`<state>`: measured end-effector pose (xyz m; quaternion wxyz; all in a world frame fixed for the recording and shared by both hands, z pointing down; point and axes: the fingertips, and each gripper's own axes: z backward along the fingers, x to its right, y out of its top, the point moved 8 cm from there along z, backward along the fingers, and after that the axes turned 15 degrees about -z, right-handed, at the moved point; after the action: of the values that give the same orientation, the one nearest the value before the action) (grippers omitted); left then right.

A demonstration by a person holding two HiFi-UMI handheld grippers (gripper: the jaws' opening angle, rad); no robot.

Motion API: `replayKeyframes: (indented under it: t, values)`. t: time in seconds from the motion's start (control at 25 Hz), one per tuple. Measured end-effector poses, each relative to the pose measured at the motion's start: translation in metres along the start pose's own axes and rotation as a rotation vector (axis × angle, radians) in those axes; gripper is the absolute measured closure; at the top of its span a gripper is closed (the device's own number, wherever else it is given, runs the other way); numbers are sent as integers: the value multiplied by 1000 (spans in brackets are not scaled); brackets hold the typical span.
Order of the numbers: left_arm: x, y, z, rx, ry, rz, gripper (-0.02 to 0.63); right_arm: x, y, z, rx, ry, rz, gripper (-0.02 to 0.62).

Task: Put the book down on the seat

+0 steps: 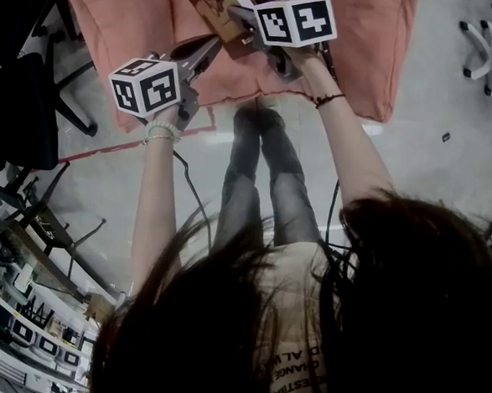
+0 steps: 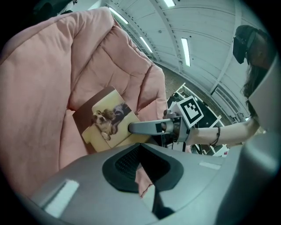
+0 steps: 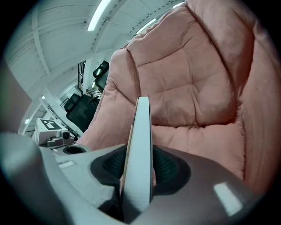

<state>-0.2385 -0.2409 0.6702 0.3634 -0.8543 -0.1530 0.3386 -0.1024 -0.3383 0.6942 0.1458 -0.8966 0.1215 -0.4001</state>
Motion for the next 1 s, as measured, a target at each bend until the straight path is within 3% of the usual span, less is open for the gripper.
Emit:
replayKeyframes:
  t: [0.4,1.0]
  values:
    - [1,2,-3,-8,-21,0,617,13,-4,2,-28,-123,22,410]
    - [17,6,-13,-21,-34,4,617,44,-2,29,30,-348,61,367]
